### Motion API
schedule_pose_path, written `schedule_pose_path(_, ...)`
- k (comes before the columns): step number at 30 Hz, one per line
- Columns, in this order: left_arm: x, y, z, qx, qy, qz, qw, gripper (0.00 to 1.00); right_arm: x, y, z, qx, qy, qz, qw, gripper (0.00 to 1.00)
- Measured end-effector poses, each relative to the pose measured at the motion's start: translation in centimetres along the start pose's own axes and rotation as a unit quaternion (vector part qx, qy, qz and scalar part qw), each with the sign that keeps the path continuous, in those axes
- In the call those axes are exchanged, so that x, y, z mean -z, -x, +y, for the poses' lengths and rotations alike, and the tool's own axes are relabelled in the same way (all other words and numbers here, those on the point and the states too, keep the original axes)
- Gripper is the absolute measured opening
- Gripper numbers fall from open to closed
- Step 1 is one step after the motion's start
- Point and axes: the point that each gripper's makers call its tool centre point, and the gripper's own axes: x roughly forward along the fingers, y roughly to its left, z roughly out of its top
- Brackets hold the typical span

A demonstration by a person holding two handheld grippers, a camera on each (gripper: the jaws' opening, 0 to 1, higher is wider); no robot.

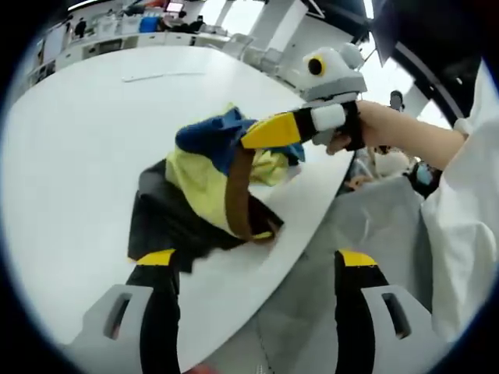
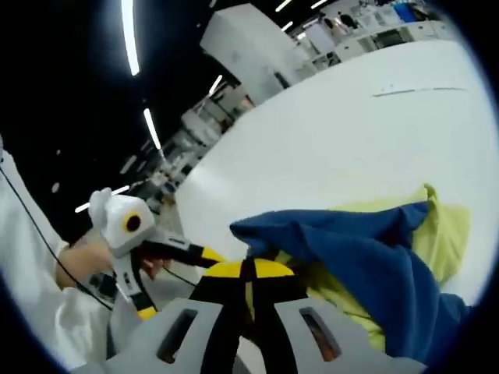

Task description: Fold the garment on the visible template until the final outline fits inside the template.

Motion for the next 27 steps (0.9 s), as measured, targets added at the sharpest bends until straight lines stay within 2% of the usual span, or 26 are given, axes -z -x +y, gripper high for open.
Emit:
schedule_pose_path(4, -0.2, -0.1, -0.2, 0.002, -0.003, -0.004, 1.0000, 0.77, -1.5, 0.2, 0.9, -0.009, -0.004, -0.024, 0.9997, 0.03)
schedule_pose_path(7, -0.5, -0.2, -0.3, 0.003, -0.006, -0.012, 0.9999, 0.76, -2.5, 0.3, 1.6, -0.007, 0.015, -0.027, 0.9995, 0.03)
schedule_pose_path(21, -2.3, -0.8, -0.8, -0.006, -0.014, -0.063, 0.9979, 0.63, -4.9, 0.4, 3.1, -0.009, 0.037, -0.052, 0.9979, 0.03)
schedule_pose_path(27, -2.4, -1.0, -0.9, -0.008, -0.010, -0.067, 0.9977, 0.62, -6.3, 0.4, 3.7, -0.011, 0.039, -0.072, 0.9966, 0.03)
